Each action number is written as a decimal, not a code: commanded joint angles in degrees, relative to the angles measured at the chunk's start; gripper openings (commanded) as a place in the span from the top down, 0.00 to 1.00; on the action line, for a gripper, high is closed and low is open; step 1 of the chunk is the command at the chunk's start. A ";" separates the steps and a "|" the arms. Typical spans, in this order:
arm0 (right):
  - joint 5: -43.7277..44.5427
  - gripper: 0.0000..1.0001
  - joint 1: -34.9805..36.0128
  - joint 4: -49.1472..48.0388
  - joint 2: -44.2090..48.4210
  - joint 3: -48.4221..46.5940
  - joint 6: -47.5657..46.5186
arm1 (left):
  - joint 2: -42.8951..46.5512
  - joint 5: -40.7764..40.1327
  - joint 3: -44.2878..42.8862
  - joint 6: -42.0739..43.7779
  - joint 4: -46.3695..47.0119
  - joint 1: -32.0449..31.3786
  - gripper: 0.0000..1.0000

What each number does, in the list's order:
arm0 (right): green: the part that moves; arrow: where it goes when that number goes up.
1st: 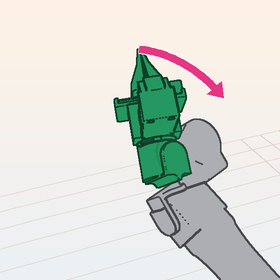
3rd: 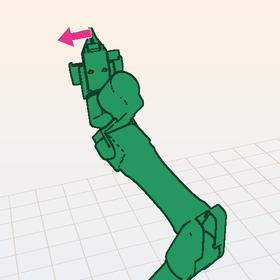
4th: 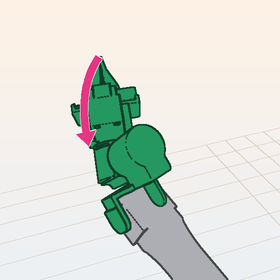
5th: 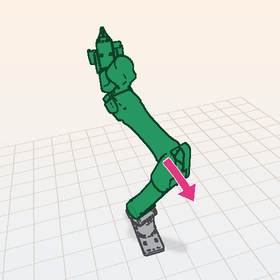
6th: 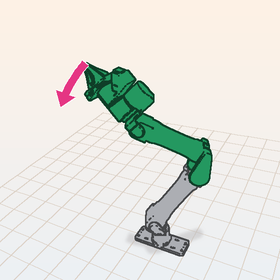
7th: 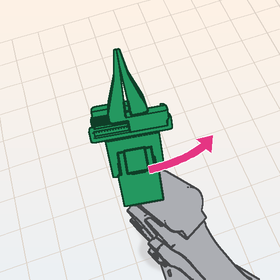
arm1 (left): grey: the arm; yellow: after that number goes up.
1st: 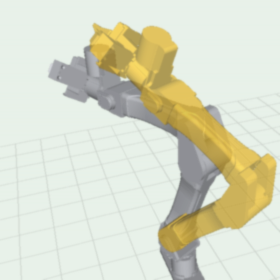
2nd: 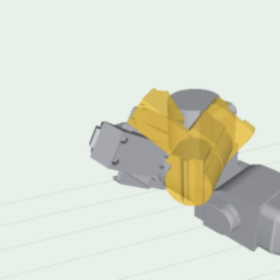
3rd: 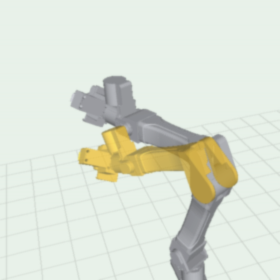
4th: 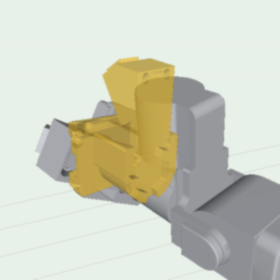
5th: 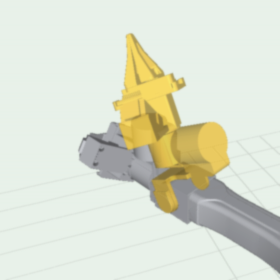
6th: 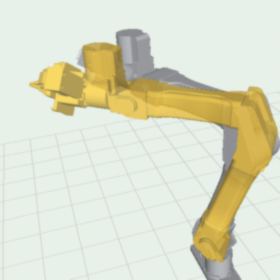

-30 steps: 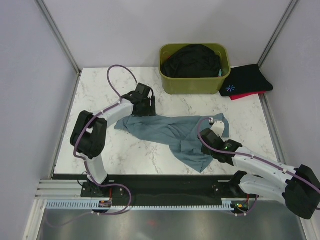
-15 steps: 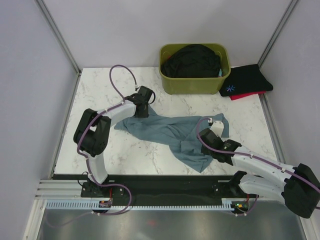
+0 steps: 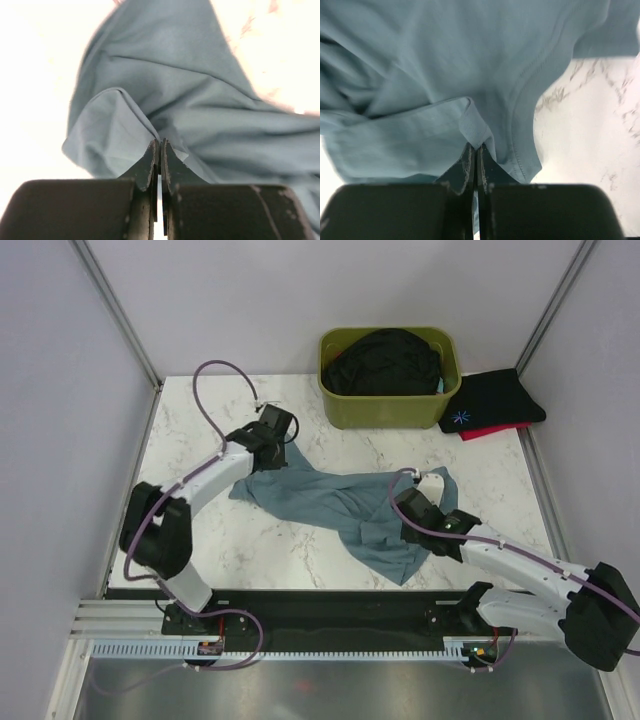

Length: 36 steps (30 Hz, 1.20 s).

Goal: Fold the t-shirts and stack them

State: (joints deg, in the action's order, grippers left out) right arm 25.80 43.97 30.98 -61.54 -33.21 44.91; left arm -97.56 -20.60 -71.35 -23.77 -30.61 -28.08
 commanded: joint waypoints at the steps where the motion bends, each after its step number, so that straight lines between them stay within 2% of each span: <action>1: 3.55 1.00 -1.42 3.98 1.24 -11.59 -4.55 | 14.36 -0.66 -2.91 -1.98 -5.32 0.30 0.98; 8: 10.41 1.00 -1.51 11.64 5.72 -37.69 -17.64 | 37.33 -4.97 -12.30 4.33 -12.45 0.39 0.98; 9: 10.67 1.00 -1.51 11.38 7.21 -43.11 -19.49 | 39.27 -5.24 -13.62 6.26 -12.80 0.30 0.98; 13: 11.37 1.00 -1.51 7.44 11.96 -54.04 -29.76 | 49.46 -8.30 -19.87 11.45 -12.20 0.39 0.98; 17: 11.91 1.00 -1.51 0.58 17.49 -61.08 -34.44 | 58.69 -7.36 -22.51 17.43 -4.58 0.39 0.98; 21: 5.94 1.00 -1.60 -6.62 20.49 -65.83 -39.27 | 61.17 -5.59 -25.93 20.95 -2.70 0.30 0.98; 27: -0.57 1.00 -1.51 -14.54 24.27 -68.03 -47.62 | 62.75 -3.49 -30.78 23.50 -0.51 0.21 0.98; 29: -2.68 1.00 -1.43 -17.95 24.62 -68.74 -49.99 | 64.50 -1.47 -28.07 26.12 3.34 0.30 0.98; 30: -3.73 1.00 -1.51 -19.63 24.89 -68.48 -52.44 | 65.56 0.37 -25.88 27.10 9.63 0.21 0.98; 31: -6.35 1.00 -1.51 -21.21 25.15 -68.48 -53.94 | 67.74 0.91 -21.85 28.15 12.48 0.30 0.98; 33: -9.88 1.00 -1.43 -25.08 24.63 -69.09 -57.45 | 68.29 0.39 -19.71 30.53 16.79 0.30 0.98; 36: -10.69 1.00 -0.20 -22.73 18.41 -76.54 -60.88 | 64.61 -0.40 -20.93 32.55 16.73 0.30 0.98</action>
State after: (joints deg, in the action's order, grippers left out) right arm 17.63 42.83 15.05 -38.89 -102.61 -7.97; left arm -30.37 -19.33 -91.72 1.34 -22.39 -27.99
